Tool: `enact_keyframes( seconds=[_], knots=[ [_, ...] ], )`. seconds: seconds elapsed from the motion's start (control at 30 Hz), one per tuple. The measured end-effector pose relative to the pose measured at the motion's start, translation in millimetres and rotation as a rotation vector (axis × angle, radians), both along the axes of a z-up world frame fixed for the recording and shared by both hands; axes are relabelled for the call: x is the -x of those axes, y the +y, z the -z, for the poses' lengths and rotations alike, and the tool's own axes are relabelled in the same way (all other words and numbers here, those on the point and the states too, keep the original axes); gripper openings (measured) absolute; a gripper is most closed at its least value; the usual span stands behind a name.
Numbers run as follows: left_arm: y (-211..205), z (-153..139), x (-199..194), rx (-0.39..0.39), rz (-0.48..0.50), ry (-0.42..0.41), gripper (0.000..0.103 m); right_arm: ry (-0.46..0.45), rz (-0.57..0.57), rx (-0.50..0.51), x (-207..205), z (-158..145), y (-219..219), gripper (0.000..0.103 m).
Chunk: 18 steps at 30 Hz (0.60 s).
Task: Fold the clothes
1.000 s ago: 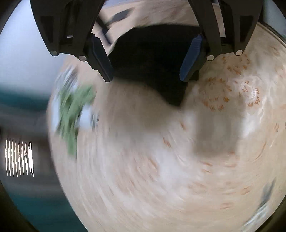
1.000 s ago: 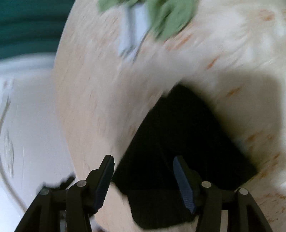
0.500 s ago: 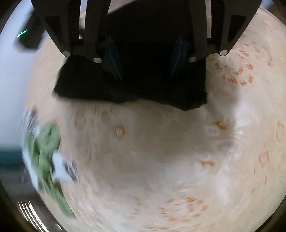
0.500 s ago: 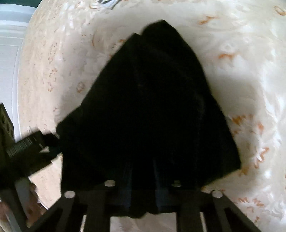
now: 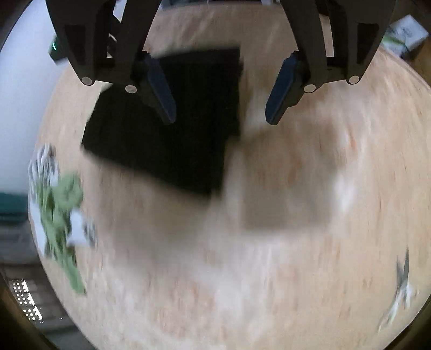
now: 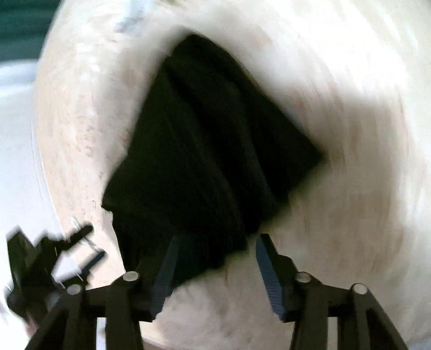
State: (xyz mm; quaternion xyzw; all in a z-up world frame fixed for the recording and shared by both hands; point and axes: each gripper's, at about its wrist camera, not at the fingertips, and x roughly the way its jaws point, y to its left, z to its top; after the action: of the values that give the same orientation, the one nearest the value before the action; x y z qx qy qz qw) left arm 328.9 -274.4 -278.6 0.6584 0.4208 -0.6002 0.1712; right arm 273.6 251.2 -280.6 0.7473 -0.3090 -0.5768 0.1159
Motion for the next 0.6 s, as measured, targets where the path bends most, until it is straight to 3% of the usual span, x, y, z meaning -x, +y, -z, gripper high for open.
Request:
enact_keyframes(
  seconds=[0.1,0.23,0.3,0.47,0.6],
  knots=[
    [16.1,27.1,-42.0,-0.108,-0.182,-0.043,0.074,-0.096,0.143,0.095,-27.5,21.4,-3.5,0.051],
    [27.0,52.8,-88.3,-0.227,-0.488,-0.035,0.079,-0.121,0.256,0.185,-40.4,34.9,-27.8,0.052],
    [32.5,55.0,-96.2,-0.221,-0.533,-0.028,0.084,-0.115,0.265,0.166,-41.3,36.1,-41.1,0.052],
    [32.9,57.7,-106.3,-0.257,-0.589,-0.003,0.085,-0.093,0.284,0.115,-40.8,32.8,-59.5,0.052],
    [27.6,64.5,-92.6,-0.304,-0.626,0.03,0.085,-0.122,0.322,0.148,-35.8,37.0,-62.3,0.052]
  ],
)
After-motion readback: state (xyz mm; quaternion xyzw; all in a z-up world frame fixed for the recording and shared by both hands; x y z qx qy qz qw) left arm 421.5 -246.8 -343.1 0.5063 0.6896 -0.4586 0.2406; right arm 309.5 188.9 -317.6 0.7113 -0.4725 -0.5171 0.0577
